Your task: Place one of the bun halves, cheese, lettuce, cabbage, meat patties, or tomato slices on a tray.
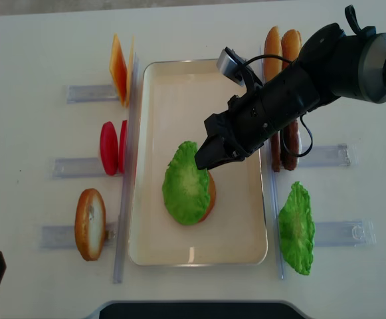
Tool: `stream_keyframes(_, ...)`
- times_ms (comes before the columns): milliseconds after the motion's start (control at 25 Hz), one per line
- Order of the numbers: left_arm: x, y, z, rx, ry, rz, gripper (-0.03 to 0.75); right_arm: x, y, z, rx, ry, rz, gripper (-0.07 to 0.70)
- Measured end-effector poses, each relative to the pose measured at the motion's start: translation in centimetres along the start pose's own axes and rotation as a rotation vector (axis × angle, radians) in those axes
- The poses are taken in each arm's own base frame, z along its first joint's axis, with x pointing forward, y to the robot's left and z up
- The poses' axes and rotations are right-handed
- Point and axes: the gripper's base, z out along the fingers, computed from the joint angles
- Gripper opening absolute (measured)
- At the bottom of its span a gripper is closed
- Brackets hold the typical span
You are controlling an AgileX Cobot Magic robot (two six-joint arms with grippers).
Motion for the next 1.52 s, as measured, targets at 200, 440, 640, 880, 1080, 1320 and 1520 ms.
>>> stream_keyframes(200, 0.0, 0.0, 0.0, 0.0, 0.0, 0.0, 0.391, 0.3, 0.2, 0.0, -0.016, 0.031, 0.014, 0.235)
stream_keyframes(440, 0.0, 0.0, 0.0, 0.0, 0.0, 0.0, 0.391, 0.5, 0.0, 0.0, 0.004, 0.053, 0.026, 0.297)
stream_keyframes(640, 0.0, 0.0, 0.0, 0.0, 0.0, 0.0, 0.391, 0.8, 0.5, 0.6, 0.001, 0.072, 0.017, 0.34)
stream_keyframes(880, 0.0, 0.0, 0.0, 0.0, 0.0, 0.0, 0.391, 0.8, 0.6, 0.8, 0.006, 0.076, 0.012, 0.444)
stream_keyframes(1080, 0.0, 0.0, 0.0, 0.0, 0.0, 0.0, 0.391, 1.1, 0.1, 0.7, 0.051, 0.105, -0.01, 0.49)
stream_keyframes(1320, 0.0, 0.0, 0.0, 0.0, 0.0, 0.0, 0.391, 1.5, -0.4, 0.5, 0.123, 0.155, -0.04, 0.542)
stream_keyframes(1520, 0.0, 0.0, 0.0, 0.0, 0.0, 0.0, 0.391, 1.1, 1.1, -1.1, 0.18, 0.12, -0.088, 0.55)
